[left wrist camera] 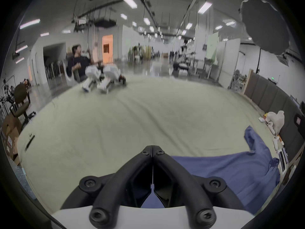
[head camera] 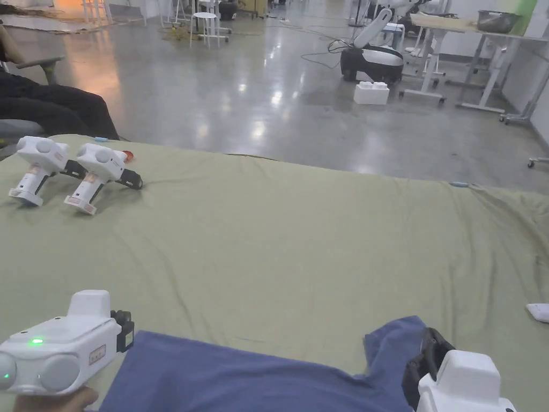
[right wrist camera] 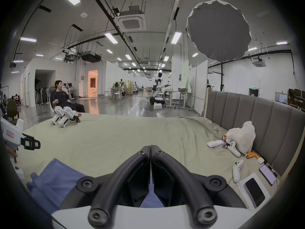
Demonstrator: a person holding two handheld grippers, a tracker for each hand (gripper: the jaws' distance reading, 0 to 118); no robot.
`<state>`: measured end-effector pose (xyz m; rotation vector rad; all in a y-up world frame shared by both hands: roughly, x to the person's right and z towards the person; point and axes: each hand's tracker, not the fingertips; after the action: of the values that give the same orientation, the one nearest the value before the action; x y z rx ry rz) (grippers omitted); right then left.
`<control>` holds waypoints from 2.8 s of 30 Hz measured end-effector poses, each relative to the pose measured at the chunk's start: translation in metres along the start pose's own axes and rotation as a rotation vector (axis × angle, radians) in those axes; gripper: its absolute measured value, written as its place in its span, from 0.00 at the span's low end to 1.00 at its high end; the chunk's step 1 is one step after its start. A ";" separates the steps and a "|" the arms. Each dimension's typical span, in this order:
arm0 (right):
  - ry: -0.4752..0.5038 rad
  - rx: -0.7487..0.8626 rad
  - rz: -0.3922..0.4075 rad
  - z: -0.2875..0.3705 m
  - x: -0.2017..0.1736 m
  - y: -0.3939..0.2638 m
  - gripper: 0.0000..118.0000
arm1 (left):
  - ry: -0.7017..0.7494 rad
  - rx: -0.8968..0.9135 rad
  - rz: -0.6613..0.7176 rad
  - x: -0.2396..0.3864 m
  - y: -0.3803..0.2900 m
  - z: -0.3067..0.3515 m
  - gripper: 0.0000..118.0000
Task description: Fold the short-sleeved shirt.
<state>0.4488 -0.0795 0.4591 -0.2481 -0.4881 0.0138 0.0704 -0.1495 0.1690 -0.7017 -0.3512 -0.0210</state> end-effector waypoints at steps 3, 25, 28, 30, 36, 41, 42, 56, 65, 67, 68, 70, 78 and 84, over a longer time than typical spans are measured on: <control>-0.001 -0.039 0.006 -0.006 0.004 -0.008 0.00 | -0.048 -0.094 0.037 -0.015 0.009 -0.036 0.00; -0.081 -0.319 -0.023 -0.056 0.062 -0.051 0.00 | -0.018 -0.279 -0.162 0.056 0.009 -0.048 0.02; -0.093 -0.368 -0.063 -0.085 0.088 -0.043 0.06 | -0.023 -0.232 -0.141 0.048 0.011 -0.036 0.01; -0.084 -0.449 -0.063 -0.111 0.108 -0.040 0.32 | -0.027 -0.196 -0.127 0.043 0.013 -0.026 0.01; -0.015 -0.719 -0.075 -0.191 0.139 -0.050 0.58 | -0.026 -0.123 -0.100 0.038 0.010 0.000 0.01; 0.018 -0.860 -0.096 -0.223 0.141 -0.078 0.53 | -0.021 -0.111 -0.085 0.036 0.005 0.005 0.01; 0.029 -0.868 -0.102 -0.226 0.142 -0.081 0.47 | -0.021 -0.114 -0.082 0.035 0.004 0.003 0.01; 0.052 -0.734 -0.018 -0.196 0.137 -0.073 0.00 | -0.025 -0.085 -0.082 0.035 0.004 0.015 0.01; 0.070 -0.575 -0.019 -0.107 0.144 -0.017 0.00 | -0.055 -0.001 -0.075 0.021 0.009 0.064 0.01; 0.065 -0.553 -0.018 -0.081 0.147 -0.008 0.00 | -0.071 0.023 -0.079 0.018 0.008 0.078 0.01; 0.066 -0.542 -0.015 -0.069 0.148 -0.005 0.00 | -0.079 0.031 -0.078 0.016 0.007 0.084 0.01; 0.078 -0.513 -0.001 -0.046 0.149 -0.001 0.00 | -0.091 0.048 -0.080 0.011 0.003 0.096 0.01; 0.093 -0.550 0.019 0.028 0.152 -0.022 0.00 | -0.110 0.034 -0.096 -0.001 -0.038 0.133 0.01; 0.080 -0.668 0.060 0.065 0.153 -0.064 0.00 | -0.110 -0.093 -0.060 -0.016 -0.083 0.152 0.01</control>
<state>0.5502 -0.1150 0.6008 -0.9145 -0.3925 -0.1023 -0.0032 -0.1184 0.3237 -0.7855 -0.4789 -0.0563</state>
